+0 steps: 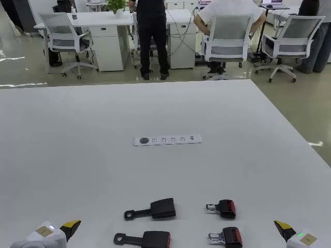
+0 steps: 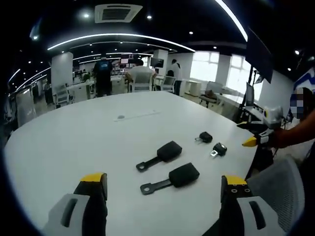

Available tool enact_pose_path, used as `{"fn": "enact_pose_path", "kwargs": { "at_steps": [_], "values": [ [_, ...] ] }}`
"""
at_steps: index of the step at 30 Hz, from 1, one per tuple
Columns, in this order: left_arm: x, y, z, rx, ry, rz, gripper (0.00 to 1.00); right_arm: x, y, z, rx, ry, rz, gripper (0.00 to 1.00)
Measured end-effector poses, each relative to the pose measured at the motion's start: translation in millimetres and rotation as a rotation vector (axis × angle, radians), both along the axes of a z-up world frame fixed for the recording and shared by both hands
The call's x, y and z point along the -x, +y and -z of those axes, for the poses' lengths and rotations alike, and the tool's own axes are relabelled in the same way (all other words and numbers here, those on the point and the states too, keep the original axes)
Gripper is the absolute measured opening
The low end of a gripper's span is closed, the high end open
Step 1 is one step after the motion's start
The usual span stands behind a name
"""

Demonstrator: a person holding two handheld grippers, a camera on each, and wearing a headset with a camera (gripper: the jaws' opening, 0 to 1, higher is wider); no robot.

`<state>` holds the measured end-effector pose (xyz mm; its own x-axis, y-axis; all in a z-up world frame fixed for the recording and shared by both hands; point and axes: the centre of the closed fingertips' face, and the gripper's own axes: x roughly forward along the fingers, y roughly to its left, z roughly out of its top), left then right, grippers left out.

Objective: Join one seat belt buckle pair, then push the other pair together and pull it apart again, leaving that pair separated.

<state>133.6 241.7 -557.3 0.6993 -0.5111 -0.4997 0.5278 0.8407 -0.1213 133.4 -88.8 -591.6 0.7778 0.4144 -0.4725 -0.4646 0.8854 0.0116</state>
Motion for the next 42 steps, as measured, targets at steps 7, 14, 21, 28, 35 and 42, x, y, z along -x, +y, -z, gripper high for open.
{"fn": "enact_pose_path", "kwargs": {
  "at_steps": [7,14,21,28,35,42],
  "values": [
    [-0.1,1.8,-1.0,0.008,-0.001,-0.009,0.98,0.4,-0.1,0.6,0.001,0.003,0.002,0.93],
    [-0.6,2.6,-0.3,0.013,0.000,-0.014,0.98,0.4,1.3,-0.6,0.001,0.003,0.000,0.93],
    [-0.7,3.3,0.8,0.016,0.001,-0.014,0.98,1.2,2.4,-4.6,0.004,-0.002,0.002,0.93],
    [1.9,1.6,-1.0,0.017,0.002,-0.012,0.98,3.8,2.0,-5.0,0.002,0.000,0.008,0.93],
    [3.6,3.2,-0.6,0.018,0.002,-0.013,0.98,6.1,1.3,-5.5,0.003,0.002,0.008,0.93],
    [4.1,7.2,2.4,0.018,0.000,-0.014,0.98,8.7,-0.2,-5.1,0.007,0.001,0.009,0.92]
  ]
}}
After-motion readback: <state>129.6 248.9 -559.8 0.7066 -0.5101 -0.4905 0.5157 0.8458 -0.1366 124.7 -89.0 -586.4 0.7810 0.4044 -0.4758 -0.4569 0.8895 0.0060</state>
